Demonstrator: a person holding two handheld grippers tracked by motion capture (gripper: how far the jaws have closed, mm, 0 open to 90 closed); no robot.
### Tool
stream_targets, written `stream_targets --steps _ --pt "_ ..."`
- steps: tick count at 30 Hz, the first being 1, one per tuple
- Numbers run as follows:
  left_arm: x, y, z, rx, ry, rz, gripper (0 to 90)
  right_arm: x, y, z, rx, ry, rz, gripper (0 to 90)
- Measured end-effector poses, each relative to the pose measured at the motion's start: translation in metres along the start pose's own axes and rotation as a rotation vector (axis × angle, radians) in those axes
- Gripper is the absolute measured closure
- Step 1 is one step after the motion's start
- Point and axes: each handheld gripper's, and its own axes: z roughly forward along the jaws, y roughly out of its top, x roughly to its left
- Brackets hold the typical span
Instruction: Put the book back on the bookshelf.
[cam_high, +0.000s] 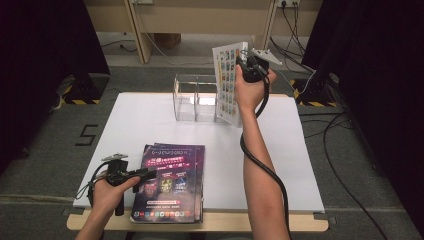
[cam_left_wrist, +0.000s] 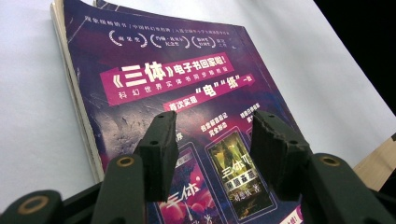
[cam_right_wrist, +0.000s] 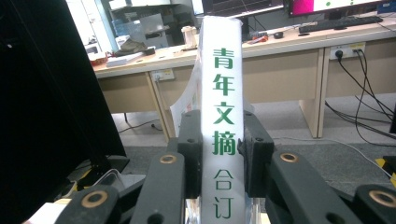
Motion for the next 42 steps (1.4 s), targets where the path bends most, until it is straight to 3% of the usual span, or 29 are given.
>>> stream_targets --steps 8,11,18,30,42 --pt "0.0 0.001 0.002 0.003 -0.003 -0.005 50.3 -0.007 -0.001 0.016 -0.019 -0.01 0.019 74.0" --pt "-0.001 0.001 0.004 0.007 -0.01 -0.003 50.3 -0.008 -0.005 0.022 -0.041 -0.025 0.022 73.9" --pt "0.001 -0.001 0.004 0.009 -0.008 -0.004 50.3 -0.008 -0.021 0.03 -0.037 -0.02 0.022 73.8" --pt "0.0 -0.001 0.003 0.002 -0.003 -0.002 50.3 -0.004 -0.036 0.001 -0.074 -0.019 -0.024 73.4" --pt "-0.001 -0.002 0.001 -0.005 0.0 0.001 50.3 0.0 -0.05 -0.048 -0.002 0.023 -0.049 71.7"
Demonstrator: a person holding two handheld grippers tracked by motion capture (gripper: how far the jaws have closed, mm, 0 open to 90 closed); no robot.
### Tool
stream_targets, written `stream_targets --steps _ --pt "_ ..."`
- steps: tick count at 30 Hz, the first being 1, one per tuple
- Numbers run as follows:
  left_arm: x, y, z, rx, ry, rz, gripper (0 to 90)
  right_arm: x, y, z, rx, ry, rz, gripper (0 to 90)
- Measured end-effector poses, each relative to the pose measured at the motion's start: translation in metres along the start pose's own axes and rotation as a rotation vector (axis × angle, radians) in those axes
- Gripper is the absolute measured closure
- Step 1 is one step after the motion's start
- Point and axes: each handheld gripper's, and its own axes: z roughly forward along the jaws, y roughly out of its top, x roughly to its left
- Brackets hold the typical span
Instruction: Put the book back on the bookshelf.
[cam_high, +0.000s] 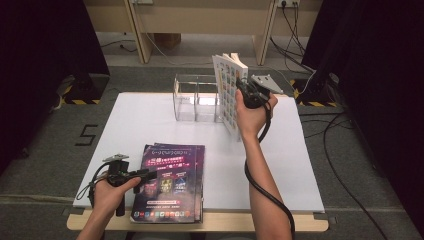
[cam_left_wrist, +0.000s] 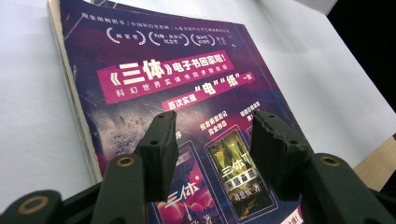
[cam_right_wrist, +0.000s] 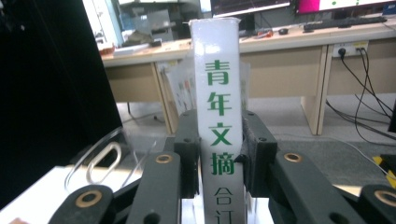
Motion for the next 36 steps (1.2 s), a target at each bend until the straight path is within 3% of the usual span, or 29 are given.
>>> stream_targets --steps 5,15,23,30,36 --pt "-0.003 0.001 -0.002 0.0 -0.001 0.01 50.2 -0.001 -0.009 -0.025 0.056 0.008 -0.022 71.5" --pt "-0.005 0.0 0.001 0.009 -0.001 0.013 50.2 -0.009 -0.022 -0.049 0.108 -0.003 -0.027 70.9" --pt "-0.006 -0.002 0.002 0.015 0.001 0.012 50.1 -0.013 -0.03 -0.059 0.104 -0.024 -0.053 70.4" --pt "-0.006 -0.002 0.002 0.013 0.001 0.012 50.1 -0.014 -0.027 -0.061 0.096 -0.005 -0.072 68.4" --pt "-0.006 -0.001 0.002 0.012 0.0 0.014 50.1 -0.017 -0.022 -0.059 0.074 0.017 -0.064 60.6"
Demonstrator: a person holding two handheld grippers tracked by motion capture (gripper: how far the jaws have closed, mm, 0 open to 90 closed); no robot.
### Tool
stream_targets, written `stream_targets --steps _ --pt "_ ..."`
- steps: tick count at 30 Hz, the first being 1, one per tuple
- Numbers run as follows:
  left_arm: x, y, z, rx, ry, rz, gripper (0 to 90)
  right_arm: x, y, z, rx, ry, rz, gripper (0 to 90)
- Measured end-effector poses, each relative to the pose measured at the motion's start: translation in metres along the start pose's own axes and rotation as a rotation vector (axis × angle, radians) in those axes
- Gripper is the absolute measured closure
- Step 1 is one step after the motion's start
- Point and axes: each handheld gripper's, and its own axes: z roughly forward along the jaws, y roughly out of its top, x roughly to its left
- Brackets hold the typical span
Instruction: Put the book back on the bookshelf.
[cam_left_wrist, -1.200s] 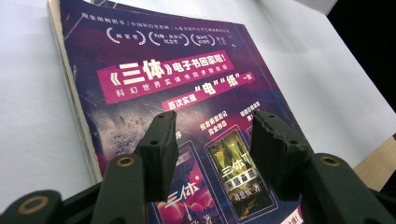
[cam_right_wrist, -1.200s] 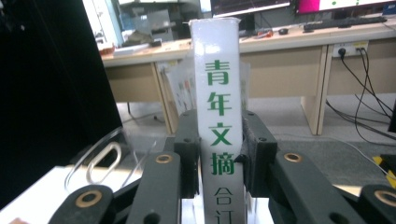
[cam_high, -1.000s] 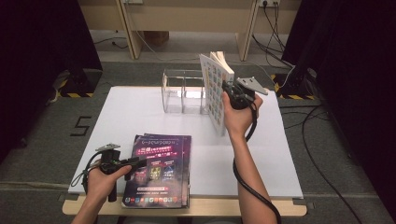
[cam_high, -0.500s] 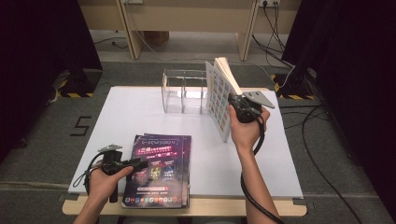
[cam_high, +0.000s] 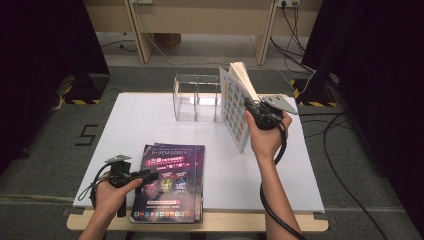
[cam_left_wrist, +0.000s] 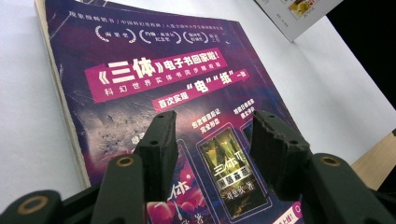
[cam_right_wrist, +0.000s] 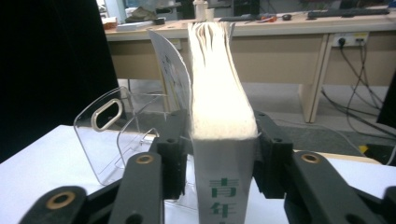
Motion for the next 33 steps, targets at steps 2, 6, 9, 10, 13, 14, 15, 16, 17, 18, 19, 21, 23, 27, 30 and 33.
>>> stream_targets --steps 2,6,9,10,13,14,15,16,17,18,19,21,23,27,30,33 --pt "0.0 0.0 0.0 0.001 -0.001 0.001 50.0 -0.001 0.001 0.001 0.008 0.0 0.001 59.5" --pt "0.0 0.0 0.001 0.006 -0.001 0.003 49.9 -0.001 0.004 0.004 0.02 -0.001 0.002 57.1" --pt "0.0 0.0 0.001 0.008 0.001 0.004 49.8 0.0 0.008 0.006 0.03 0.003 -0.018 56.7" --pt "0.0 0.0 0.001 0.008 0.001 0.004 49.8 0.0 0.008 0.006 0.03 0.003 -0.018 56.7" --pt "0.0 0.0 0.001 0.01 0.001 0.003 49.8 0.002 0.011 0.009 0.048 0.008 -0.03 57.8" --pt "0.0 0.0 0.001 0.009 -0.001 0.003 49.8 0.002 0.012 0.01 0.059 0.014 -0.027 59.0" --pt "0.0 0.0 0.001 0.009 -0.002 0.004 49.9 0.002 0.013 0.012 0.055 0.018 -0.023 61.5" --pt "0.0 -0.001 0.001 0.008 -0.003 0.003 49.9 0.002 0.013 0.012 0.055 0.018 -0.023 61.5" --pt "0.001 -0.001 0.001 0.008 -0.001 0.0 49.8 0.002 0.013 0.013 0.05 0.021 -0.022 62.9" --pt "0.001 -0.001 0.001 0.008 -0.001 0.0 49.8 0.002 0.013 0.013 0.05 0.021 -0.022 62.9" --pt "0.001 -0.001 0.001 0.006 -0.001 0.0 49.8 0.003 0.013 0.014 0.051 0.015 -0.028 64.4" --pt "0.002 -0.001 0.001 0.006 -0.004 -0.001 49.8 0.004 0.013 0.014 0.055 0.012 -0.03 65.7" --pt "0.002 -0.001 0.001 0.006 -0.004 0.0 49.8 0.004 0.013 0.015 0.053 0.013 -0.032 66.9" --pt "0.002 -0.001 0.001 0.008 -0.004 -0.001 49.8 0.003 0.013 0.015 0.056 0.009 -0.027 73.1" --pt "0.002 -0.001 0.002 0.01 -0.004 -0.002 49.8 0.001 0.015 0.015 0.064 0.014 -0.031 73.5" --pt "0.001 -0.001 0.002 0.01 -0.007 0.0 49.7 -0.001 0.015 0.015 0.067 0.012 -0.018 74.0"
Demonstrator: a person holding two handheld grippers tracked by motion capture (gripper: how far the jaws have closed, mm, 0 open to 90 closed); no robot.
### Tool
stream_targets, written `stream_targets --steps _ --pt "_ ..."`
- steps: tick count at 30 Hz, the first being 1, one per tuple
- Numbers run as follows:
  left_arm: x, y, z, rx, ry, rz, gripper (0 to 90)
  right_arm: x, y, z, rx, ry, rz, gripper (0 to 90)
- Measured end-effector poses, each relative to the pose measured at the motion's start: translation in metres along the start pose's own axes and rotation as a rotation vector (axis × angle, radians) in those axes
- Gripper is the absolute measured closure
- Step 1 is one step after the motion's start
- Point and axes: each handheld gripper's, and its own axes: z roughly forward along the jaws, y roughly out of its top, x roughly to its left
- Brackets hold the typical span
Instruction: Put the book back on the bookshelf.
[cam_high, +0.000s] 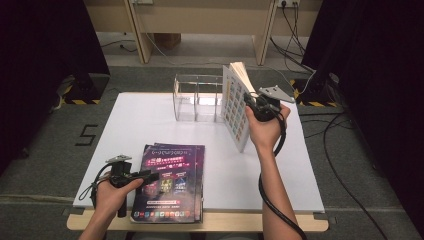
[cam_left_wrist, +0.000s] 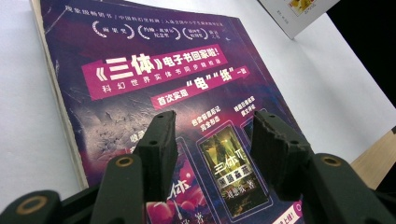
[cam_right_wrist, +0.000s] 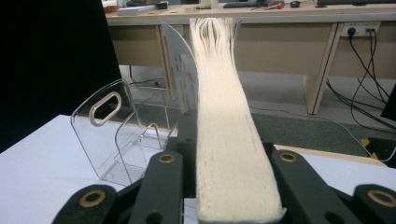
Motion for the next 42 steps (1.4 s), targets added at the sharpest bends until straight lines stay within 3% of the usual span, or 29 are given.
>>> stream_targets --steps 14,25,42 --pt "0.003 0.001 -0.002 -0.007 0.004 -0.009 49.7 0.007 0.01 0.008 -0.023 -0.003 0.039 74.5" --pt "0.004 0.001 -0.003 -0.011 0.002 -0.014 49.8 0.012 0.025 0.013 -0.068 -0.016 0.024 74.5" --pt "0.006 0.002 -0.005 -0.013 0.003 -0.014 49.8 0.027 0.031 0.04 -0.076 -0.027 0.028 74.4"
